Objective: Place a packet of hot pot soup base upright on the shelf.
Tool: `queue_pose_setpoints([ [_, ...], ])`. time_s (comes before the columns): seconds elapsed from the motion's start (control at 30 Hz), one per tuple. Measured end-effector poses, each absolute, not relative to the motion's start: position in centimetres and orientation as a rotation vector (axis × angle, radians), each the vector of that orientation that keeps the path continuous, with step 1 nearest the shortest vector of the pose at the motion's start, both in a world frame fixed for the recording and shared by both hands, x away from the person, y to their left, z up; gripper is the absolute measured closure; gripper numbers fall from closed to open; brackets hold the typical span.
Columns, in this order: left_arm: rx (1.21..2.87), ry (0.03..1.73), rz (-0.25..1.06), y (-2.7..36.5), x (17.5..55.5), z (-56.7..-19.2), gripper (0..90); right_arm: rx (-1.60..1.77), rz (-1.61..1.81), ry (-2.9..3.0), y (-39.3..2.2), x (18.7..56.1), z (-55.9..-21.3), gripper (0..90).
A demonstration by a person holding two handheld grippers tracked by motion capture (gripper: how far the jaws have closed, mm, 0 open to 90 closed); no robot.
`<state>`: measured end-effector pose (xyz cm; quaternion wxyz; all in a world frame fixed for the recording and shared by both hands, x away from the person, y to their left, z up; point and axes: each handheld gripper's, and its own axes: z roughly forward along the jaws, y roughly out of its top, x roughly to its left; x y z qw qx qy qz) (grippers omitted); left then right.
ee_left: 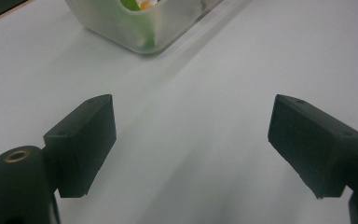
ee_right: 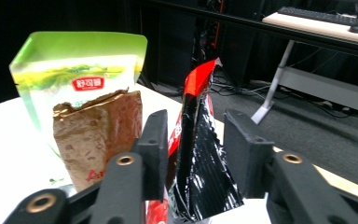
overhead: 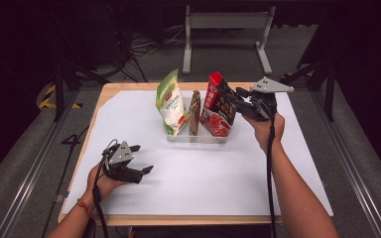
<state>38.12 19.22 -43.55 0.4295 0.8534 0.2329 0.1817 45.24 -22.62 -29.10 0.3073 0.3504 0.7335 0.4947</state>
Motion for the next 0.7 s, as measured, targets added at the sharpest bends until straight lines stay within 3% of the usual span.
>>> queue_pose_setpoints([
  [0.03,2.131,0.581,0.453,19.2,38.1,-43.6,15.9,0.927,1.308,1.940,-22.6,45.2,-29.1,58.0],
  [0.1,2.135,0.582,0.453,19.2,38.2,-43.6,15.8,0.920,1.316,1.946,-22.7,45.1,-29.1,49.5],
  [0.5,2.140,0.581,0.454,19.1,38.2,-43.6,15.7,0.909,1.308,1.963,-22.8,44.4,-29.3,34.4],
  [0.53,2.141,0.581,0.454,19.1,38.1,-43.6,15.7,0.919,1.317,1.959,-22.8,44.3,-29.3,29.7],
  [0.7,2.143,0.582,0.450,19.1,38.1,-43.7,15.7,0.909,1.299,1.952,-23.1,43.8,-29.2,27.9],
])
